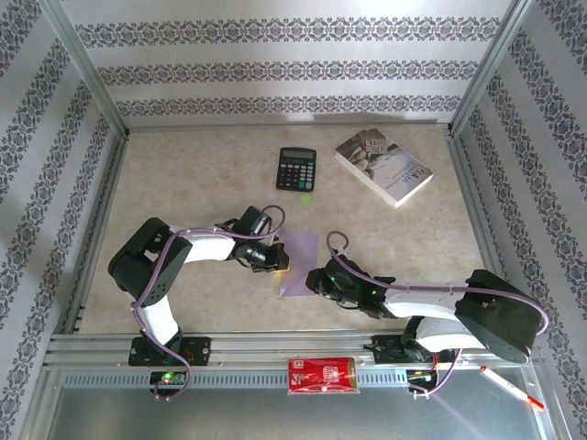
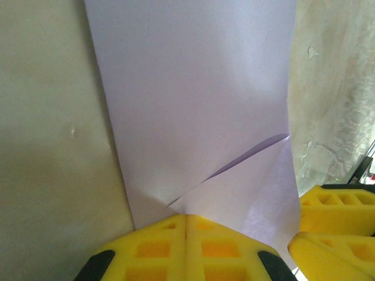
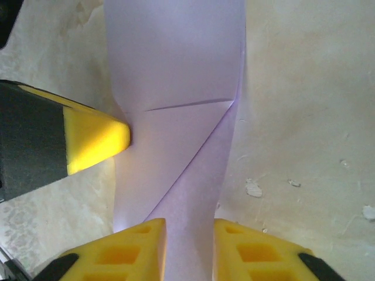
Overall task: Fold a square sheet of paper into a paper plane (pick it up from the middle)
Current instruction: Turn over the paper at the bottom-center of the table.
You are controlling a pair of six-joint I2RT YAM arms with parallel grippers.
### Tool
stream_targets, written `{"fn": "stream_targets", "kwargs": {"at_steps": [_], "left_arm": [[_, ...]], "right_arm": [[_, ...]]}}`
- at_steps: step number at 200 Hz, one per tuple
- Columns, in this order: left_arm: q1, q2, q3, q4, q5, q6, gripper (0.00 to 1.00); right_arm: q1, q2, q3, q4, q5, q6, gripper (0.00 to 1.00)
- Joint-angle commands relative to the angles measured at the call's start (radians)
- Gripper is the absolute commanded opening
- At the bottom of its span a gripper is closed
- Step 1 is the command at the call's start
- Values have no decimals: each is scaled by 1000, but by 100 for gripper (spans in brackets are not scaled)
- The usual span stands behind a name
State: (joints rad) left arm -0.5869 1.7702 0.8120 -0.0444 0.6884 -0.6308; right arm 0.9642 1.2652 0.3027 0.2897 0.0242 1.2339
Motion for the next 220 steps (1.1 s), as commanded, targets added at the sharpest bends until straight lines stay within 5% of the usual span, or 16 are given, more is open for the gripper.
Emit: {"fn": "stream_targets", "kwargs": {"at_steps": [1,100,120,150,183,220], "left_arm": [[2,46,-9,-64,-36,27,0],[2,41,-8,-58,-32,18,1],[3,12,-14,-16,-10,-14,13],[14,-90,-63,195,88,-172,44],[116,-233,-145,486,160,-430,58],[224,-373,-108,172,90,-295,59]], "right_arm": [[42,-16,-17,30,89,56,22],[179,-9,-11,53,352,123,4],[168,-41,-7,12,367,67,0],[36,-208,28,-268,219,-93,0],[-114,-418,329,-967,219,-443,0],[-70,-275,610,-1313,274,-627,0]]}}
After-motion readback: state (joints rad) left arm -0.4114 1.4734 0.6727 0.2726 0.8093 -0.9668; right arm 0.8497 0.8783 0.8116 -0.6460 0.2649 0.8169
